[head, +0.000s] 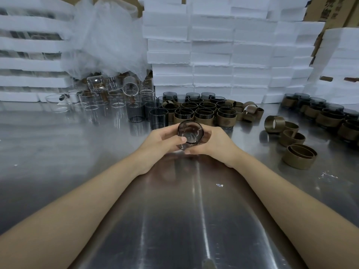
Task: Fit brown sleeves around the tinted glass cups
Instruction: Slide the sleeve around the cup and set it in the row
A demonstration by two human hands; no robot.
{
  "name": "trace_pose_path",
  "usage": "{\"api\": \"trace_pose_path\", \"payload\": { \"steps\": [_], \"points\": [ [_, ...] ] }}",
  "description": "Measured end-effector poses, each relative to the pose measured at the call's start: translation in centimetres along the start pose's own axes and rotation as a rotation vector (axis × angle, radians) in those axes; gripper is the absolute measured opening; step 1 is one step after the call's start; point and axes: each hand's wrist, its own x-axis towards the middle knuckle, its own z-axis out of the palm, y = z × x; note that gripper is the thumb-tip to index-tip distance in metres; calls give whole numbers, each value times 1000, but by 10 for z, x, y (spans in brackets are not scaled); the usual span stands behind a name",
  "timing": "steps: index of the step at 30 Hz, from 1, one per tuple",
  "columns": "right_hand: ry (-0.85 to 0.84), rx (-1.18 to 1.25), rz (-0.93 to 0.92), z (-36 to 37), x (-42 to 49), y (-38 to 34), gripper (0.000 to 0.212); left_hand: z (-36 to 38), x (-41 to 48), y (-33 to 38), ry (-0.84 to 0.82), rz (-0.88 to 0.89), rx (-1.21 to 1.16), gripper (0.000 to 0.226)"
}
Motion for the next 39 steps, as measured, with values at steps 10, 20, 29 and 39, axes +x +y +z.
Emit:
{"api": "trace_pose_path", "payload": {
  "steps": [10,20,29,39],
  "points": [
    [12,-199,-62,5,-3,-9,67,1,3,-1,133,-48,-84,44],
    [-275,757,408,13,0,-20,59,14,-4,-2,18,214,291,89],
    [-358,855,544,8,0,-21,62,16,-3,3,171,259,244,52],
    [-396,812,592,8,1,-21,51,17,0,7,265,266,241,28]
  ]
}}
